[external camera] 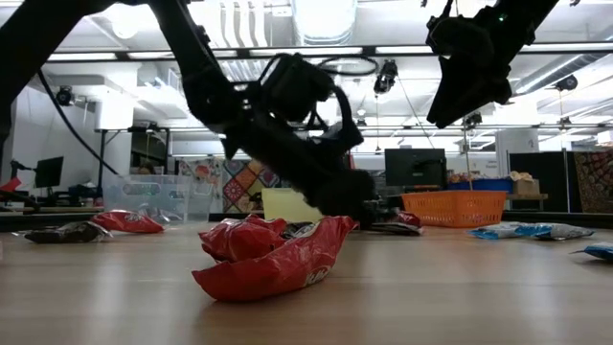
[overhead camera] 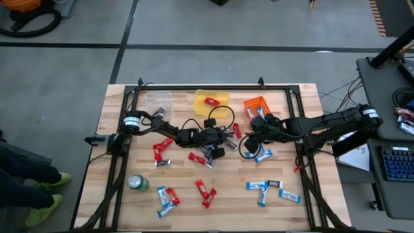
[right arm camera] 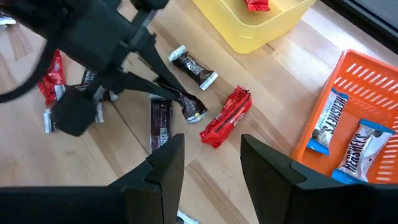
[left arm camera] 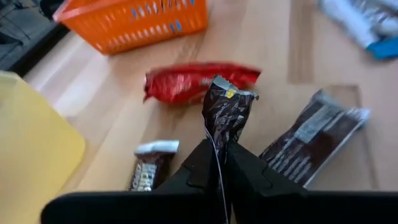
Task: Sort candy
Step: Put the brown chocolate bar into the transparent bin
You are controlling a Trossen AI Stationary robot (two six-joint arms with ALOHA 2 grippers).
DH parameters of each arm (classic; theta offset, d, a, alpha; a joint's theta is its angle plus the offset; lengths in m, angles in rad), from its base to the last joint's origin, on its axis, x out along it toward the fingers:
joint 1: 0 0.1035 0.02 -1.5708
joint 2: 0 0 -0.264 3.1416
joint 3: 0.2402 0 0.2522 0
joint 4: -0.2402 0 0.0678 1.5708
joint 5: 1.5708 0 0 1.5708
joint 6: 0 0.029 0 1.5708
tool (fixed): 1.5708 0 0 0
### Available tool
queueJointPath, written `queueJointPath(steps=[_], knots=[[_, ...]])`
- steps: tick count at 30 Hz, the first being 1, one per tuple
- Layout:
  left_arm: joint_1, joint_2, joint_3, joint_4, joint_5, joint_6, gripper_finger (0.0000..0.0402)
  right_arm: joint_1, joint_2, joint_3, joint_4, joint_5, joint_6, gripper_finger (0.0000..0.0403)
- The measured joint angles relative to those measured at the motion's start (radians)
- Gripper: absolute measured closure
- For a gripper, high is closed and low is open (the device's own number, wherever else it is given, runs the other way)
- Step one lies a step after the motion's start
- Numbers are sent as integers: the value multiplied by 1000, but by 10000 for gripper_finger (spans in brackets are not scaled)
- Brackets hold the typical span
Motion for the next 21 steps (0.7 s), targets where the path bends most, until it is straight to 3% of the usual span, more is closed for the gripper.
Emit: queueJointPath(steps=[12,21], knots=[[-15,-137,-2,-105,-7,-1,389,0,0,0,4,0,0,259],[-18,-389,-21,-367,-16,-3,389,0,0,-2,12,1,-1,259]])
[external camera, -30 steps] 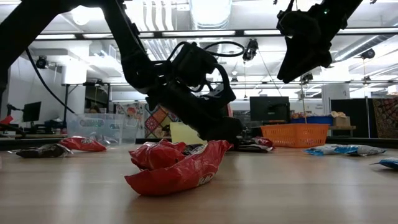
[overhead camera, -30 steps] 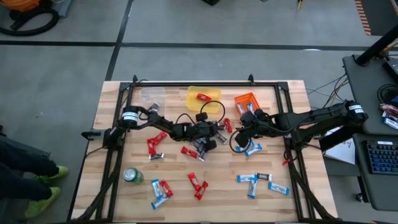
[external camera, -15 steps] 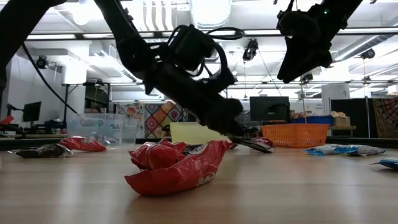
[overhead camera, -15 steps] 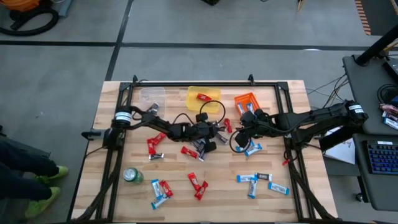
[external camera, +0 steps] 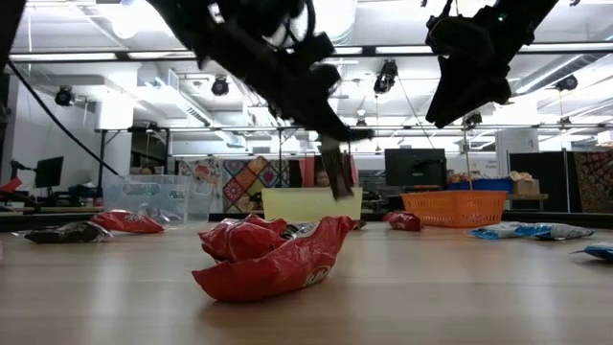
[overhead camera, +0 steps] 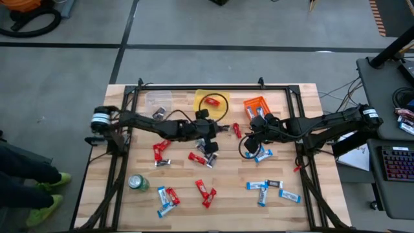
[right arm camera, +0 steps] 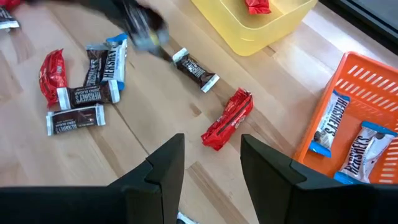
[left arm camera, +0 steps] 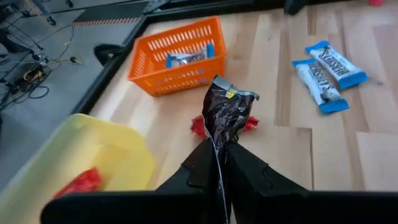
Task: Sort candy
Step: Put the brown chocolate bar into the transparent bin
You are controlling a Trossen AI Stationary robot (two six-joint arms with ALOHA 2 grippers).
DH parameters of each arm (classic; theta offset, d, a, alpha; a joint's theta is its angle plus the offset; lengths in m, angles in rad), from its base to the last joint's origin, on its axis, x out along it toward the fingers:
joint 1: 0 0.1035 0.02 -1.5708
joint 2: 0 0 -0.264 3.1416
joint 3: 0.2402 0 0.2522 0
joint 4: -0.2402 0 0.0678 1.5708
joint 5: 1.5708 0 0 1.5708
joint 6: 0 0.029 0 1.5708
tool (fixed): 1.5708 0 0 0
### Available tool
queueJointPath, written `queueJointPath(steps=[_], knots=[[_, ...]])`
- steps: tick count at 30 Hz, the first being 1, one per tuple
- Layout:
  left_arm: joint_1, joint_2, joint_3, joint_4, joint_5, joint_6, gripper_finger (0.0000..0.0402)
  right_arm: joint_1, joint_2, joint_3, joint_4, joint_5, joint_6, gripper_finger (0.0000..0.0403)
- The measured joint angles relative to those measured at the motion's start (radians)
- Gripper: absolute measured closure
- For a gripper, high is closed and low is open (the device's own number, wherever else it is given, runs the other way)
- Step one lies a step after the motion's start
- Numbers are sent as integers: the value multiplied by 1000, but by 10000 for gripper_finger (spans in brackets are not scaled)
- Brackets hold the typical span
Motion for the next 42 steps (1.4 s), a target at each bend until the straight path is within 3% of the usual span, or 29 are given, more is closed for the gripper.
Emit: queueJointPath(steps=[4,8,12,21,27,42], knots=[[0,-86,-17,-14,0,-6,389,0,0,-1,8,1,-4,259],[0,-85,-19,18,25,-25,389,0,0,-2,18,6,-11,259],[0,-16,-19,87,86,-72,389,0,0,-4,21,8,-11,259],[0,177,-18,248,87,-138,389,4,0,-19,22,7,-1,259],[5,260,-18,255,82,-202,385,6,0,-25,25,7,1,259],[13,288,-17,231,106,-149,297,6,0,-33,41,6,1,259]])
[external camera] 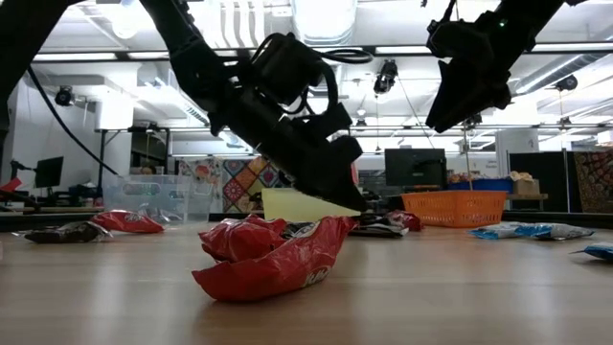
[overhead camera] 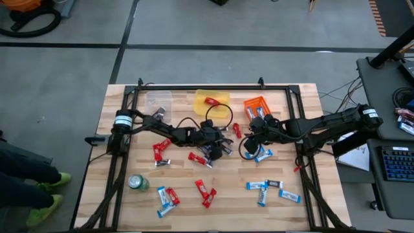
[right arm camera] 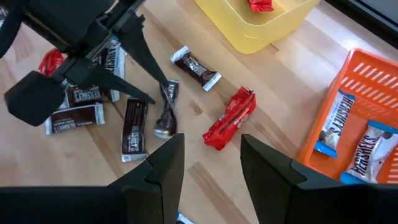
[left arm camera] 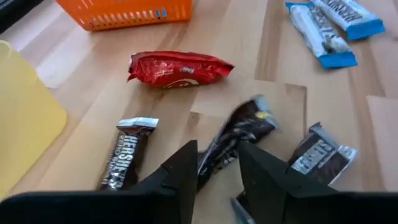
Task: Sort candy
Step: Put the brown chocolate bar into the transparent bin
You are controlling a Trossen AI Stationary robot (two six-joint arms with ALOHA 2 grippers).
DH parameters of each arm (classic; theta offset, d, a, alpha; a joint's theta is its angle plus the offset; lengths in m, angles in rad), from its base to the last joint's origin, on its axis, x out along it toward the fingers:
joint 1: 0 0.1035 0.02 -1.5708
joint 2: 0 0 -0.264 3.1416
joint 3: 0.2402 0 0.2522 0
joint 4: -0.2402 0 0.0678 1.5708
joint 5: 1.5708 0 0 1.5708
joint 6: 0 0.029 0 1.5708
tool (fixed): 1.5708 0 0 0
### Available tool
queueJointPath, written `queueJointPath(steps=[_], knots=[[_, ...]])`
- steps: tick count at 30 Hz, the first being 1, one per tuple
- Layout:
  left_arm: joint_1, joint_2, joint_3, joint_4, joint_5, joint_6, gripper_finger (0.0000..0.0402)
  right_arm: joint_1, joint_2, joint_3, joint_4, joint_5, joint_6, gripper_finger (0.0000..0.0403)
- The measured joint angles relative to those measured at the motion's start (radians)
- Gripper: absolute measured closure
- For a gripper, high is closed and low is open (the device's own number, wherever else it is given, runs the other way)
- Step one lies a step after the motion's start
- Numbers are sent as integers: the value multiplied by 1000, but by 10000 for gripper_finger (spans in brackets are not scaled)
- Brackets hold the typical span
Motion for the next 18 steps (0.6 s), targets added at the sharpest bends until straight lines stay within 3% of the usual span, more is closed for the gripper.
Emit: queueJointPath(steps=[5,13,18], knots=[[0,1,0,19,114,118,293,0,0,0,0,0,0,259],[5,26,0,62,112,414,292,0,0,-8,3,0,9,259],[40,47,0,63,133,457,292,0,0,-17,3,-2,17,259]])
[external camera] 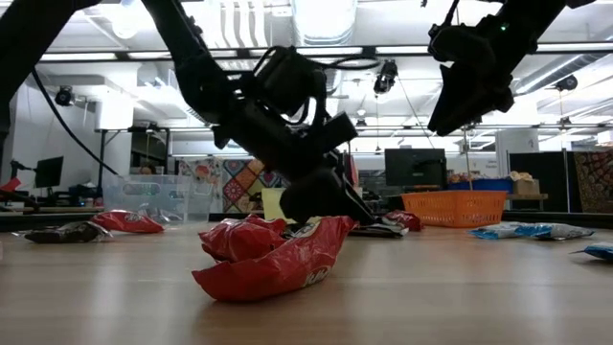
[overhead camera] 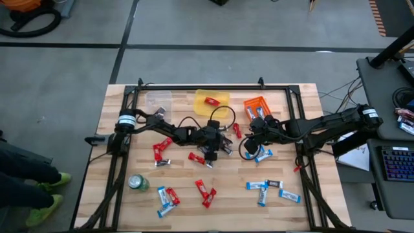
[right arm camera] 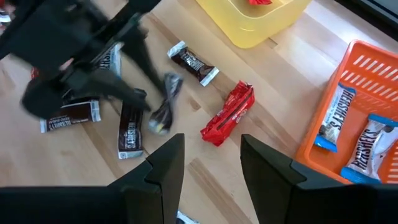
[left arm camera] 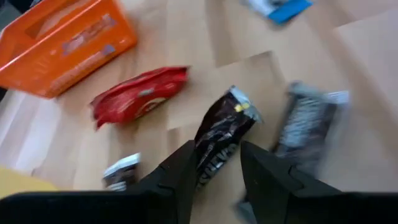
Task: Sort candy
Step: Put the brown chocolate bar into the transparent bin
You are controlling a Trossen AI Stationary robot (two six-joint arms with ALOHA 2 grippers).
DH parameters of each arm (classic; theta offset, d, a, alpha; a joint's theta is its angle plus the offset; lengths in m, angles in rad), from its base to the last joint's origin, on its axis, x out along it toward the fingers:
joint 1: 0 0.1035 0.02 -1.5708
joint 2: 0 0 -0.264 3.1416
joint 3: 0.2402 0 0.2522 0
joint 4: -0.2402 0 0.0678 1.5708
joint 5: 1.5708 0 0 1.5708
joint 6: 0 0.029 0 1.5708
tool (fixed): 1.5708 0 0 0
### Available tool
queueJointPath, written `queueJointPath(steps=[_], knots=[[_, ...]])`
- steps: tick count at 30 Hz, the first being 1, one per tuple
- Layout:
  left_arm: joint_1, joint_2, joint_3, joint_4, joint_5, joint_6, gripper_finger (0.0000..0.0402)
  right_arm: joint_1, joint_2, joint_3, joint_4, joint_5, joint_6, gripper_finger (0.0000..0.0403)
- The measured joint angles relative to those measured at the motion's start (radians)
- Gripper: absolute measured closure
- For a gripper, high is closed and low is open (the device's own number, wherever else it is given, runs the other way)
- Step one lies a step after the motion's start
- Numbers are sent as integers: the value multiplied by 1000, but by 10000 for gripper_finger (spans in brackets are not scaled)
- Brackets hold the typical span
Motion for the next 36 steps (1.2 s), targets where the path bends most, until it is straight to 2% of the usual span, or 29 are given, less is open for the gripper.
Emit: queueJointPath(steps=[6,13,15,23,33,36], knots=[[42,25,1,13,72,-22,308,1,0,-2,3,-6,1,259],[44,32,3,18,74,-30,385,0,0,-4,3,-6,-1,259],[44,32,3,20,74,-41,396,0,0,-4,4,-6,-2,259],[28,-6,-3,-5,89,-83,401,6,0,-10,3,-6,0,259],[10,-177,-2,-76,85,-86,401,7,0,-14,3,-5,0,259],[7,-253,-2,-165,12,-87,401,7,0,-15,3,-6,0,259]])
